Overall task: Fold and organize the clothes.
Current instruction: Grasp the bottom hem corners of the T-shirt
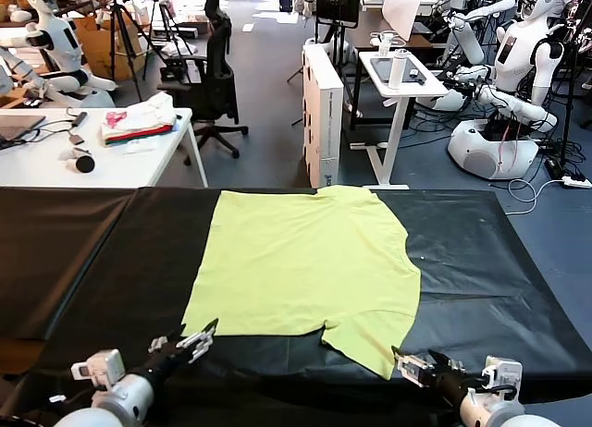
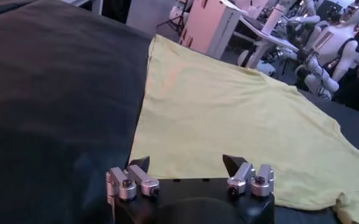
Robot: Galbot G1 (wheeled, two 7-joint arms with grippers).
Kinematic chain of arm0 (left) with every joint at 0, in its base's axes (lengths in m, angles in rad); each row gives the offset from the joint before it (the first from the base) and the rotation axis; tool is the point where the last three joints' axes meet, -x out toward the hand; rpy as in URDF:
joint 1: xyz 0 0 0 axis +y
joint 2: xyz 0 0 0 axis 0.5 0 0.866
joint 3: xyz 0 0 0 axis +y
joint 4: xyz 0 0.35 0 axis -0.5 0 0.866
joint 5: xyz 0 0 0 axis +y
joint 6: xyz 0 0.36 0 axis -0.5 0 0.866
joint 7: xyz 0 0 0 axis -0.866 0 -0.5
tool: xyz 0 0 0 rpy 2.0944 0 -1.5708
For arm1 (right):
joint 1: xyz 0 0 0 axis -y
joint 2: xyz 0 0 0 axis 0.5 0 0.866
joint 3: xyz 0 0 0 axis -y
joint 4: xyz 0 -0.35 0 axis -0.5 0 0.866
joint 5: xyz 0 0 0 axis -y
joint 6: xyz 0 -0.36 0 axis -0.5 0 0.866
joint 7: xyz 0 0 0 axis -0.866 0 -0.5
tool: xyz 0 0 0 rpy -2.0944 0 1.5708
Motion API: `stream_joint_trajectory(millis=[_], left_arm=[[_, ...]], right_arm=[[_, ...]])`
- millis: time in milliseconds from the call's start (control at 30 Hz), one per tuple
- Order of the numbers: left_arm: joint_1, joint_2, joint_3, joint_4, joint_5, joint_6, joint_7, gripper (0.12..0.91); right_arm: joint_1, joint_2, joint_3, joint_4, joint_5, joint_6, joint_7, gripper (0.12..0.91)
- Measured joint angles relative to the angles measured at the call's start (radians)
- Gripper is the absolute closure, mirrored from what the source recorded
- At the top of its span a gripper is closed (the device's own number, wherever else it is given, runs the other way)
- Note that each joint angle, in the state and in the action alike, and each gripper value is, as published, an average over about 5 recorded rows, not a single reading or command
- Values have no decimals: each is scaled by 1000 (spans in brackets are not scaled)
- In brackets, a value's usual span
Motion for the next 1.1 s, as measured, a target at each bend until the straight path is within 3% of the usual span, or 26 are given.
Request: stream_joint_trajectory(millis=[267, 933, 1000, 1100], left_arm=[[23, -18, -1, 8, 87, -19, 16, 123], [22, -45, 0, 55, 123, -54, 6, 123], [19, -47, -3, 60, 121, -57, 3, 124], [16, -48, -9, 65, 112, -59, -2, 141]], right_arm=[[11, 15, -42, -11, -66, 7, 14, 118], [35, 31, -112, -46, -90, 4, -2, 120], [38, 31, -114, -49, -90, 4, -2, 146], [40, 31, -118, -53, -92, 5, -2, 249]])
